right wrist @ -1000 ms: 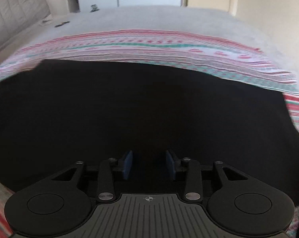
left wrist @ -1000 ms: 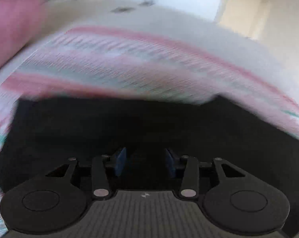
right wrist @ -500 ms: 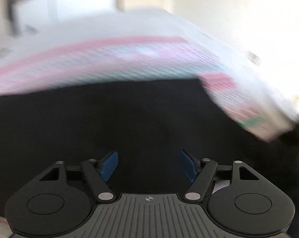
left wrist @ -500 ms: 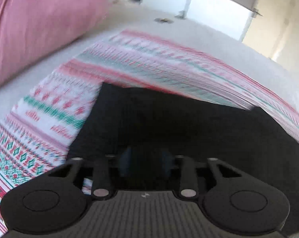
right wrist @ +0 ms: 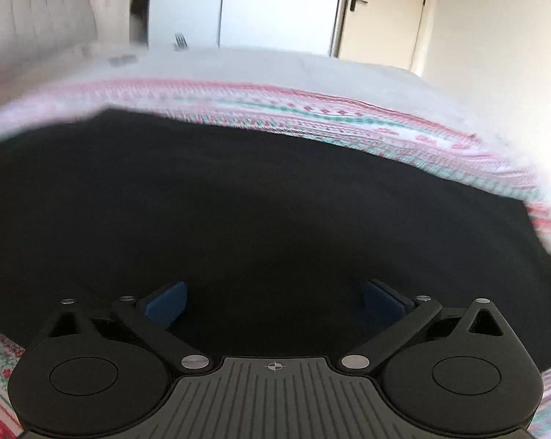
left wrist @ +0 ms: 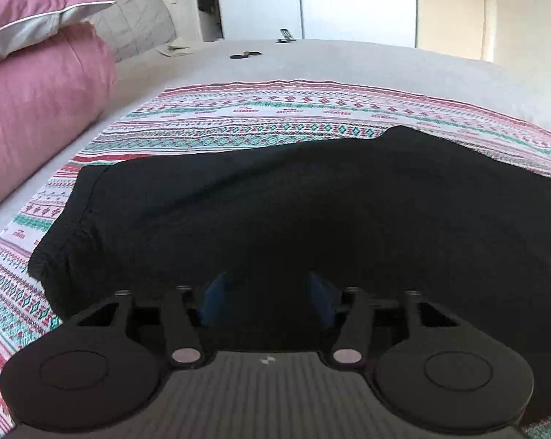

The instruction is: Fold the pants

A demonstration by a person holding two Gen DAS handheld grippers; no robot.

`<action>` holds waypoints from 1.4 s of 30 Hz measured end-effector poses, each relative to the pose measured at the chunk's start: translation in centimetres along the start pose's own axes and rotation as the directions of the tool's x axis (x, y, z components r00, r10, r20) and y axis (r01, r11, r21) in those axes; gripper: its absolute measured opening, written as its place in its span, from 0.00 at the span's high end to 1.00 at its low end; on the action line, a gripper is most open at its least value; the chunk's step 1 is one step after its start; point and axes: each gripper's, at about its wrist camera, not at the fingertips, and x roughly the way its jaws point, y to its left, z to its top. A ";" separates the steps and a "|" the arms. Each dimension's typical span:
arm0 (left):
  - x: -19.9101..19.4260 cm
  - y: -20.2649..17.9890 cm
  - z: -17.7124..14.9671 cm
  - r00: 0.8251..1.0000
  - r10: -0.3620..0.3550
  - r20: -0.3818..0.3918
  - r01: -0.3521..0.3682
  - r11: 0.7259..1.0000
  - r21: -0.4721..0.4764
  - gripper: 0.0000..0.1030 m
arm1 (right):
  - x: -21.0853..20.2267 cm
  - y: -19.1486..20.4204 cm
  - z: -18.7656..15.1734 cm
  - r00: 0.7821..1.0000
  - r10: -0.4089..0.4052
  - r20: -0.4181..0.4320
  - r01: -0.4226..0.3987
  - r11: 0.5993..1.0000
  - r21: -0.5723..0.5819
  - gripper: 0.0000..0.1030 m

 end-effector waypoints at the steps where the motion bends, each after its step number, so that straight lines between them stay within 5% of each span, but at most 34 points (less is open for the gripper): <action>1: 0.6 0.1 -0.4 1.000 0.024 0.008 -0.024 1.000 -0.007 0.30 | 0.2 -0.7 -0.4 0.999 0.022 0.024 -0.023 0.999 0.043 0.00; 6: 2.5 0.3 -0.6 0.990 0.134 0.038 -0.134 0.991 0.000 0.04 | 1.0 -0.3 -0.5 0.999 -0.035 0.042 0.034 0.999 0.032 0.00; 11: 3.1 0.1 -1.8 0.984 0.132 0.123 -0.137 0.990 0.036 0.03 | 2.2 -0.7 -0.7 0.999 -0.017 0.039 0.015 0.999 0.052 0.00; 25: 3.2 -0.5 -2.1 0.975 0.163 0.149 -0.171 0.984 0.044 0.03 | -0.2 -1.2 -1.9 0.999 -0.023 0.042 0.021 0.998 0.053 0.00; 30: 3.3 0.3 -2.2 0.984 0.123 0.126 -0.123 0.992 -0.005 0.03 | -0.3 -1.2 -1.9 0.999 -0.023 0.042 0.021 0.998 0.053 0.00; 37: 4.0 4.8 -2.5 0.993 -0.066 0.100 0.087 0.972 -0.219 0.04 | -0.2 -1.2 -1.9 0.999 -0.024 0.043 0.022 0.998 0.053 0.00; 42: 3.9 3.6 -2.3 0.996 -0.022 0.081 0.035 0.986 -0.162 0.03 | -0.2 -1.2 -1.9 0.999 -0.025 0.043 0.022 0.998 0.054 0.00</action>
